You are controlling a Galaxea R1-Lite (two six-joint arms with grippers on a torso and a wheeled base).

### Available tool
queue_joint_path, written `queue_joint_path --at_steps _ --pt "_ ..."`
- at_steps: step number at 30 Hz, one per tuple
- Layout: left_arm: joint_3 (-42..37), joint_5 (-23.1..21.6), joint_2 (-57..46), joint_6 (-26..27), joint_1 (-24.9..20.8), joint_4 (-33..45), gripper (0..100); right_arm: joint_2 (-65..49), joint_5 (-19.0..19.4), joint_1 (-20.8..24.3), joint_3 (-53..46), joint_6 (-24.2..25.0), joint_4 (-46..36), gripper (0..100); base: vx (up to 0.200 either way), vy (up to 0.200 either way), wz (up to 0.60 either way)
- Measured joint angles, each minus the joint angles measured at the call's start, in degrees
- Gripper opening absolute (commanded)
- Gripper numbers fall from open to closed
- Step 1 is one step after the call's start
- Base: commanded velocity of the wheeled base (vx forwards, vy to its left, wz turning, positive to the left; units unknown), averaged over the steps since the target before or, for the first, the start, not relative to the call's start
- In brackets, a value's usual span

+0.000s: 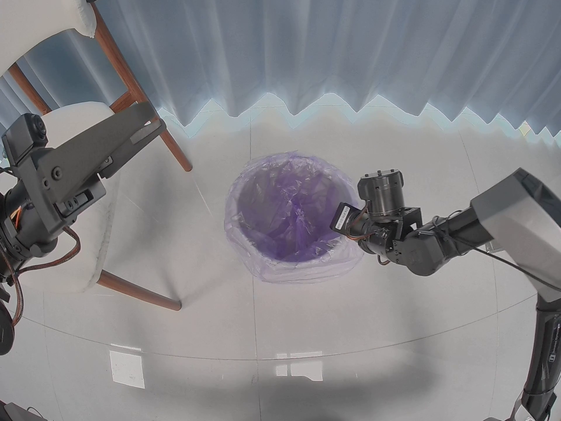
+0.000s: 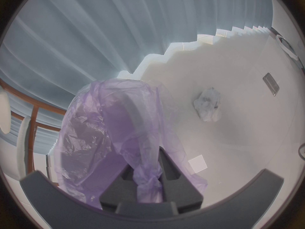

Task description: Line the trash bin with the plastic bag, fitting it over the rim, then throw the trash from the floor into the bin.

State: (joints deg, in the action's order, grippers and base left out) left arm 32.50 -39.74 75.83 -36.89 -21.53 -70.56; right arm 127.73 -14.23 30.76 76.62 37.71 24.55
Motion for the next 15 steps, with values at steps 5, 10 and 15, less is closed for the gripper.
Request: queue_joint_path --at_steps 5,10,15 --pt "-0.15 0.02 -0.13 -0.02 -0.55 0.22 100 -9.33 0.46 0.88 -10.41 0.17 0.27 0 0.000 0.000 0.00" --pt "-0.12 0.24 -0.11 -0.20 -0.88 0.66 100 -21.13 4.07 2.15 -20.97 0.44 1.48 0 0.000 0.000 0.00" --pt "0.18 1.48 0.30 -0.41 -0.88 2.74 100 -33.02 9.80 3.08 -28.55 0.45 1.99 0 0.000 0.000 0.00"
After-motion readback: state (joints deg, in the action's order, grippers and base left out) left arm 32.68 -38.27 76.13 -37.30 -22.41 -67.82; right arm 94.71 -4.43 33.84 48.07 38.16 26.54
